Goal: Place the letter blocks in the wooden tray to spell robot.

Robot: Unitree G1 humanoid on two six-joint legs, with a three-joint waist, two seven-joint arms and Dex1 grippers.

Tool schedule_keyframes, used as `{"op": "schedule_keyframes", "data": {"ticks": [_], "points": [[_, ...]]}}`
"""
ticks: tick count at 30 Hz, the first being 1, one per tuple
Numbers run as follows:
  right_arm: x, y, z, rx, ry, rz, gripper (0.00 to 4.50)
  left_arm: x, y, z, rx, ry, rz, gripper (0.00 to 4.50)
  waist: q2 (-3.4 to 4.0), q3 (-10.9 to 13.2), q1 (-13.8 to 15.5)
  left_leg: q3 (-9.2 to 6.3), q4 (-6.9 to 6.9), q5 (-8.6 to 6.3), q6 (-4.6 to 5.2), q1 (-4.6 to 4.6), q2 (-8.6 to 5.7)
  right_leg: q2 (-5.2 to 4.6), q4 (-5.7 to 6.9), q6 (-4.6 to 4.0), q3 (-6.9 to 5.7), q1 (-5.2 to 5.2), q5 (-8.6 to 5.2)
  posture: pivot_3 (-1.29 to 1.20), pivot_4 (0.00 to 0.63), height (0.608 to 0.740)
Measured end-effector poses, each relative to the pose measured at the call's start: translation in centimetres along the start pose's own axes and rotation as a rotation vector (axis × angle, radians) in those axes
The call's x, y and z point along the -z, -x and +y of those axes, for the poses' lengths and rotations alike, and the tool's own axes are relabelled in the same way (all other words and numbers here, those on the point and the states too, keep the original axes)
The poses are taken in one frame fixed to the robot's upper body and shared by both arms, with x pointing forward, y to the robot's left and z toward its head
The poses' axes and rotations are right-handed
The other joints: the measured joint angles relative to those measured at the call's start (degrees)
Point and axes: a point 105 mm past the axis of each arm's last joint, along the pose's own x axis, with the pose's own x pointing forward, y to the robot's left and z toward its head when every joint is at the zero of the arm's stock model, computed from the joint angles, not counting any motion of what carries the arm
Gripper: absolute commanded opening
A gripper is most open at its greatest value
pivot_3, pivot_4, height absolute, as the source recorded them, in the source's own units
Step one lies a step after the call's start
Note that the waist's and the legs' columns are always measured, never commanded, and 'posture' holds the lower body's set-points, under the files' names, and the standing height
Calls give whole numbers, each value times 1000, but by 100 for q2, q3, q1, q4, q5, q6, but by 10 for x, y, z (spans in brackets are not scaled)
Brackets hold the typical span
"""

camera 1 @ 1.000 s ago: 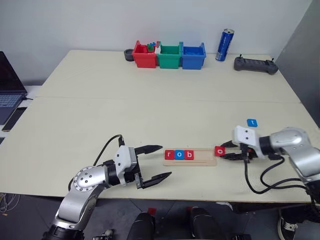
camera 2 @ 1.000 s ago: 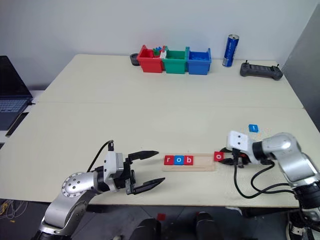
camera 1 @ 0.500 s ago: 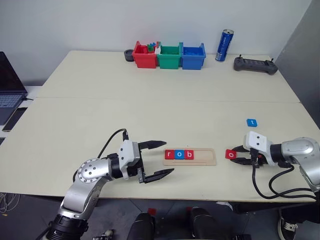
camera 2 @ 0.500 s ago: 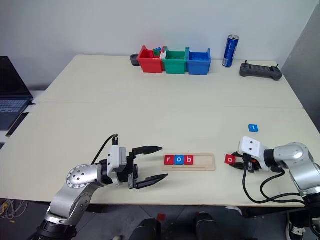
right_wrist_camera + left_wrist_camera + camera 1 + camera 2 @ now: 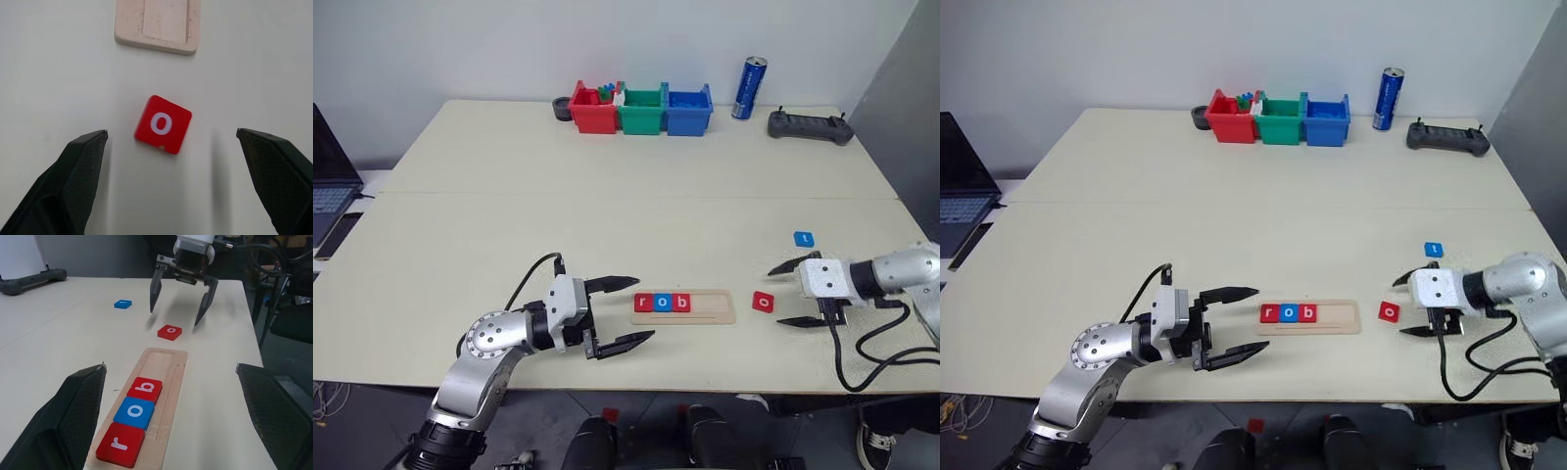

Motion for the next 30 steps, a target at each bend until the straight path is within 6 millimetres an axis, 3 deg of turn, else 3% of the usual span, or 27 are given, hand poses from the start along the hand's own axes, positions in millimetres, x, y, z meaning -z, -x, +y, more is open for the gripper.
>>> {"op": "schedule_keyframes", "data": {"ticks": [7, 11, 22, 30], "points": [[0, -18, -12, -153, 469, 39, 4485, -1, -2, 0, -3, 3, -11, 4500, 0, 2, -73, 2, -3, 0, -1, 3, -1, -3, 2, -3, 3, 0, 1, 0, 150, 740], [1, -21, -18, -199, 601, 45, 4485, 0, -2, 0, -12, 5, -10, 4500, 0, 2, -76, 3, -2, 0, -1, 6, 0, -4, 3, -7, 5, 0, 4, 0, 150, 740], [-7, -28, -21, -300, 757, 21, 4485, 3, -1, -1, -31, 19, -6, 4500, 0, 1, -75, 1, -4, 0, 0, 14, 1, -4, 9, -11, 3, 5, 6, 0, 150, 740], [-6, -28, -24, -292, 669, 21, 4485, 4, 0, -1, -40, 20, -5, 4500, 0, 1, -74, 0, -3, 0, 0, 15, 1, -4, 10, -12, 2, 6, 7, 0, 150, 740]]}}
